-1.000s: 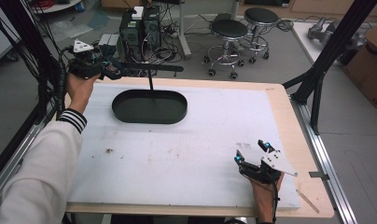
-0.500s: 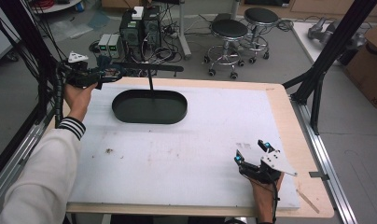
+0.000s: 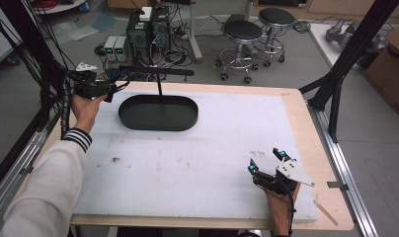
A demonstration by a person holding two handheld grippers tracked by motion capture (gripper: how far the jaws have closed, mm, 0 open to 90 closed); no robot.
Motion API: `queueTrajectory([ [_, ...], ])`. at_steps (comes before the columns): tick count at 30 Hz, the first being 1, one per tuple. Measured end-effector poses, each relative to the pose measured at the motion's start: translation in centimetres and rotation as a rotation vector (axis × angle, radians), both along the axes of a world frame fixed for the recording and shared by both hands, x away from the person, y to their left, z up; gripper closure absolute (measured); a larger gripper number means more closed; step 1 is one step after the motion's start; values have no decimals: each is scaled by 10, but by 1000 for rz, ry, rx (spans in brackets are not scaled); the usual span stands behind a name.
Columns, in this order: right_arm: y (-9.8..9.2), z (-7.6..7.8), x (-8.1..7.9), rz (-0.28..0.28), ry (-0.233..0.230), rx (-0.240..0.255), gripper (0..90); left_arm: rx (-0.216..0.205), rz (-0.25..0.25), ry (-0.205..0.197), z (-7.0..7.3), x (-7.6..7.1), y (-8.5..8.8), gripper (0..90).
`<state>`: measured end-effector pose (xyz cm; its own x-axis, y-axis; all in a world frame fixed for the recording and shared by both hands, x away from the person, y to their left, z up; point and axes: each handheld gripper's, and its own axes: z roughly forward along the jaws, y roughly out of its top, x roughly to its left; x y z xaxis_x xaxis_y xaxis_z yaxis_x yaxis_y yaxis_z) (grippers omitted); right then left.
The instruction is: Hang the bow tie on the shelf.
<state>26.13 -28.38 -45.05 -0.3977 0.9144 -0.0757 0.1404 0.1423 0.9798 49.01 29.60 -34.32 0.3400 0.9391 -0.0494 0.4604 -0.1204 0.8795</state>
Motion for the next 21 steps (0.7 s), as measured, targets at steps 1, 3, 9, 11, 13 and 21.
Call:
queueTrajectory([
  [1,0,0,0,1,2,3,105,-1,-4,5,-1,0,-1,743],
  [3,0,0,0,0,2,2,105,6,-12,20,-2,1,-2,730],
  [9,0,0,0,-1,-3,8,105,37,-38,21,-6,0,-7,650],
  [11,0,0,0,0,-3,7,105,38,-32,5,-5,-2,-8,621],
  [13,0,0,-1,-1,-4,8,105,1,-39,-10,-3,-4,-6,582],
  [21,0,0,-1,2,-8,7,105,-18,-63,-46,-3,-12,4,379],
])
